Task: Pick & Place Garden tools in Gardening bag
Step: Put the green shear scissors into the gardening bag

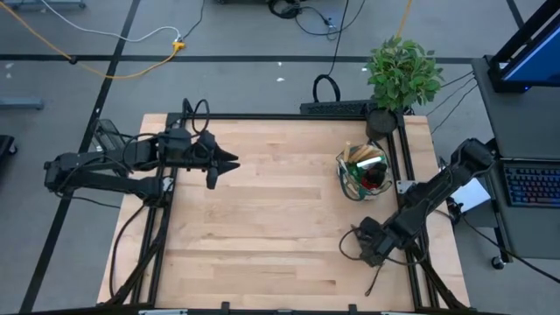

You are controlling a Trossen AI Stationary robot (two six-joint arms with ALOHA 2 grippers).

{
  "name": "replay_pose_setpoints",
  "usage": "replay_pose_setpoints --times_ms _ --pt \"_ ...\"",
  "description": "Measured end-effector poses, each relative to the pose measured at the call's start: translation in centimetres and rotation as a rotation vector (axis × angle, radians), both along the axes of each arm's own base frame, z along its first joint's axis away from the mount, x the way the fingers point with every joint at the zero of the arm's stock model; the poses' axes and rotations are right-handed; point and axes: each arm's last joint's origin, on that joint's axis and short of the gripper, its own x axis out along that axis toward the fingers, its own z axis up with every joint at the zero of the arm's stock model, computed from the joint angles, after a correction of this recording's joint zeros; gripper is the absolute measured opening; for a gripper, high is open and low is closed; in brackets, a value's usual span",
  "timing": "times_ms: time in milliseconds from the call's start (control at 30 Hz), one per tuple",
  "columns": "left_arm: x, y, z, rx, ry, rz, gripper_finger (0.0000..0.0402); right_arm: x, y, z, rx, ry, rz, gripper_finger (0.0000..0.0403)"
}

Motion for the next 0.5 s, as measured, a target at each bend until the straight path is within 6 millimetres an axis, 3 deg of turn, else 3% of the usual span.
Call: replay_pose_setpoints --times_ms 300,500 --pt "0.2 -0.8 0.4 -0.047 -0.043 -0.051 0.0136 2.6 1.7 4.4 -0.020 -0.251 0.083 0.0036" --pt "0.3 -1.5 0.4 -0.104 -0.045 -0.095 0.0136 4.9 1.6 7.7 -0.081 -0.427 0.093 0.0036"
